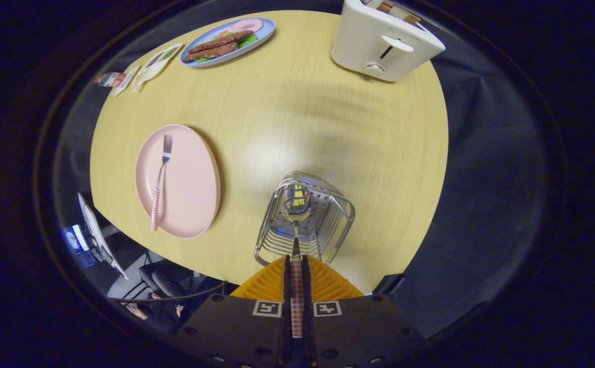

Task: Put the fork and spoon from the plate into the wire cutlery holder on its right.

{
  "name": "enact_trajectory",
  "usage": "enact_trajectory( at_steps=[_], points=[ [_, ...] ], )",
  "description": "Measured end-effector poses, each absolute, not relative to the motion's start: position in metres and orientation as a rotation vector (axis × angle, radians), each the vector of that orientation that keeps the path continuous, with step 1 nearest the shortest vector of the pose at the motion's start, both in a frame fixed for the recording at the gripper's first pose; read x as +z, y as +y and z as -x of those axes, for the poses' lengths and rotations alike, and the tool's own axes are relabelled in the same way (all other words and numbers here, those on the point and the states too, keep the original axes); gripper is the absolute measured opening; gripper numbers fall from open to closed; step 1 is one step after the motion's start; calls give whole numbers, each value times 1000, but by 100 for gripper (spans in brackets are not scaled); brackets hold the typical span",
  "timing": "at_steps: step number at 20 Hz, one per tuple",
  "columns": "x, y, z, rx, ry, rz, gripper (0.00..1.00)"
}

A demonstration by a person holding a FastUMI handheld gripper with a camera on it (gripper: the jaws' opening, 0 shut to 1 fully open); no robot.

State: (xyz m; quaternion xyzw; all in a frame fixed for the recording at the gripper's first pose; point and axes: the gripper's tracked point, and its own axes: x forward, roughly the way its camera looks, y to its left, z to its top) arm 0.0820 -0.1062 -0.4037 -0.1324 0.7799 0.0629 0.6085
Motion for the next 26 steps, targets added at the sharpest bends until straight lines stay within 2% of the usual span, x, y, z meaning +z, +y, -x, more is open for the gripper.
enact_trajectory(
  at_steps=[6,9,11,14,18,19,22,26],
  points=[
    [-397,-107,-91,95,1664,256,12],
    [-386,-102,-90,77,1566,245,24],
    [-379,-92,-90,82,1490,233,27],
    [-369,-76,-86,85,1381,219,38],
    [-365,-56,-102,50,1165,240,53],
    [-365,-48,-102,46,1133,229,60],
    [-370,-25,-97,55,1065,207,67],
    [-369,10,-94,81,947,205,70]
  ],
)
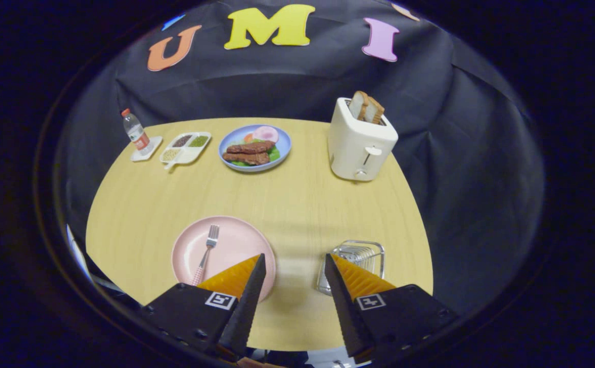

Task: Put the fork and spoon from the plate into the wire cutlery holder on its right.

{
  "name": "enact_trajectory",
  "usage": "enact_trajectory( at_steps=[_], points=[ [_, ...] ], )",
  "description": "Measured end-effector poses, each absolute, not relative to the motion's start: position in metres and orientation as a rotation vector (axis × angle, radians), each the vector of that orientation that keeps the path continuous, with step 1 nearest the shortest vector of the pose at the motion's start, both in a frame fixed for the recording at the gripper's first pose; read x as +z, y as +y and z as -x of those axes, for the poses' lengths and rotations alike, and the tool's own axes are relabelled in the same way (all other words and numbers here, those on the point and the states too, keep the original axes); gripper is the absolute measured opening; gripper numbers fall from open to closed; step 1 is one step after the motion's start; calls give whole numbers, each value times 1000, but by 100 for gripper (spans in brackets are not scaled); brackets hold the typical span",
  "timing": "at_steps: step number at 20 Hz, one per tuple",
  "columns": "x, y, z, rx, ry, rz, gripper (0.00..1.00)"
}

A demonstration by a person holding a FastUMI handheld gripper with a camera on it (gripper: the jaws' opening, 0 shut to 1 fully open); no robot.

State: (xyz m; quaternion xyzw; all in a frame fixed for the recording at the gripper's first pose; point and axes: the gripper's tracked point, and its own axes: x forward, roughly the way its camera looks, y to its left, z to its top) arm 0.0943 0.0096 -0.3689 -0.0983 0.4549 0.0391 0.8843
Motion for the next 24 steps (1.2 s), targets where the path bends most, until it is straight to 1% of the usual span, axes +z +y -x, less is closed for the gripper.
enact_trajectory(
  at_steps=[6,9,11,18,21,22,24],
  points=[
    [-376,76,-71,150,844,148,83],
    [-391,99,-60,141,808,143,90],
    [-406,109,-53,121,792,157,92],
    [-464,129,-26,98,877,151,93],
    [-480,129,-22,64,918,117,93],
    [-486,128,-21,54,931,117,90],
    [-494,131,-21,48,945,99,82]
  ],
)
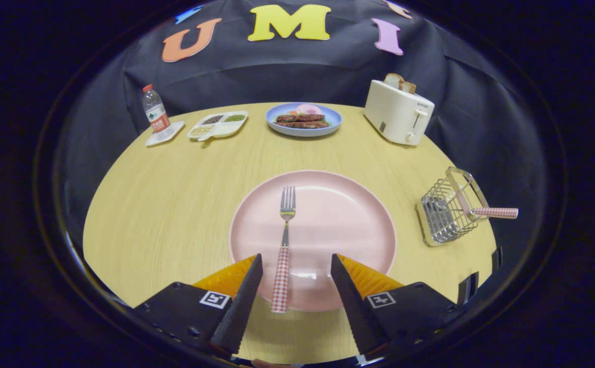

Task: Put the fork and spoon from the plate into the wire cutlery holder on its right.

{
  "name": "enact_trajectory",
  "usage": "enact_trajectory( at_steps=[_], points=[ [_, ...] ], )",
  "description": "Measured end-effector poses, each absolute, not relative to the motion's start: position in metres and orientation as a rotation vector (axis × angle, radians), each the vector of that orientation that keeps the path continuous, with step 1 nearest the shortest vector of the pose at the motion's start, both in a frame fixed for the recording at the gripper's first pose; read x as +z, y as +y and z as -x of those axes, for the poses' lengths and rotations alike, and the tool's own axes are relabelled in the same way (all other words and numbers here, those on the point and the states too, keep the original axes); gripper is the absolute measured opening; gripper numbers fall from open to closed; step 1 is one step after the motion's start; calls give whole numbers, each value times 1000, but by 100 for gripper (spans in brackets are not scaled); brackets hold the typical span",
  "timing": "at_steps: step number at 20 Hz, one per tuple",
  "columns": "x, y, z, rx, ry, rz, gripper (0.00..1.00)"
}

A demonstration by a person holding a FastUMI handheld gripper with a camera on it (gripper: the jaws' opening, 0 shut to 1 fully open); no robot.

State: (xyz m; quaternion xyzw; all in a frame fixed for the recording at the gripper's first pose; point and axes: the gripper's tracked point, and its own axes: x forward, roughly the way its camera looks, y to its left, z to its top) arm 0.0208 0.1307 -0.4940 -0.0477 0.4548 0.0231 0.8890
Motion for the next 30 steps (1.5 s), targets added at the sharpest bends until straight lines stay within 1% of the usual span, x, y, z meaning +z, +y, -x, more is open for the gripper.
enact_trajectory(
  at_steps=[2,3,5,6,9,11,14,15,18,19,25,30],
  points=[
    [-498,127,-25,21,937,90,77],
    [-498,126,-27,6,931,78,67],
    [-503,126,-31,-3,936,65,53],
    [-505,126,-33,-18,937,73,52],
    [-511,128,-37,-30,951,65,24],
    [-515,128,-36,-37,963,71,18],
    [-517,126,-39,-26,973,102,19],
    [-516,128,-38,-8,976,104,9],
    [-511,126,-38,17,994,129,9],
    [-507,126,-38,35,1001,127,3],
    [-463,107,-45,104,1004,143,3],
    [-418,75,-54,141,980,173,3]
  ],
)
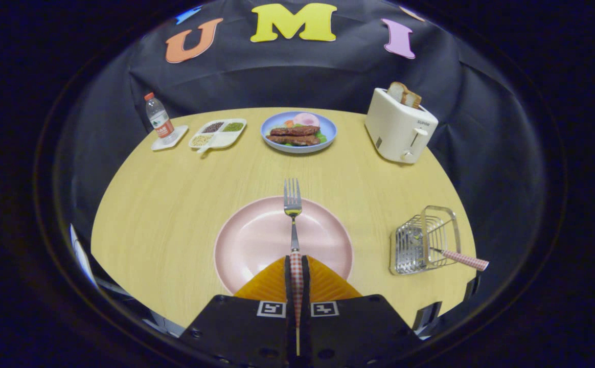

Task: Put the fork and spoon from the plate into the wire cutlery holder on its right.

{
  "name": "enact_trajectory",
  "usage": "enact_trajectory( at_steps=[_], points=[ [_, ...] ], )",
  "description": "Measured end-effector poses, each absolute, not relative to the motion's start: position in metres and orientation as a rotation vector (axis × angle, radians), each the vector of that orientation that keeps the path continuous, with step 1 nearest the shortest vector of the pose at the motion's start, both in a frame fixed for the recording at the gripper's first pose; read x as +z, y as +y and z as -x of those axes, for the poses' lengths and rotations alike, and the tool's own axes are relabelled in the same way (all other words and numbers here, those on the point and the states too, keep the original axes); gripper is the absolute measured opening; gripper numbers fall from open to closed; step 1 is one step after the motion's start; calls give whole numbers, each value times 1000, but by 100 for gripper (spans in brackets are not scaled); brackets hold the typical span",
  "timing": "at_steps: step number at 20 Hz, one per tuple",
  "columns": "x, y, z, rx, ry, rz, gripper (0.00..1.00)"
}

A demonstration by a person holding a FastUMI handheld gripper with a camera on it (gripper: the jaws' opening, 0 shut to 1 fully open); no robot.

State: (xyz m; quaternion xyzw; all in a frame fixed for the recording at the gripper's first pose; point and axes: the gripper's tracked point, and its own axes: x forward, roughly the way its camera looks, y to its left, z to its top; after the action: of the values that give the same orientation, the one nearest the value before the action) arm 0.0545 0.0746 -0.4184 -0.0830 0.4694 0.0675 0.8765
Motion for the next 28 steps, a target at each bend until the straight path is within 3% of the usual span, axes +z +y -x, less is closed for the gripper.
enact_trajectory(
  at_steps=[8,19,28],
  points=[
    [-372,13,-52,188,1006,222,3],
    [-332,-84,-74,144,1227,127,3],
    [-320,-126,-64,199,1412,175,3]
  ],
)
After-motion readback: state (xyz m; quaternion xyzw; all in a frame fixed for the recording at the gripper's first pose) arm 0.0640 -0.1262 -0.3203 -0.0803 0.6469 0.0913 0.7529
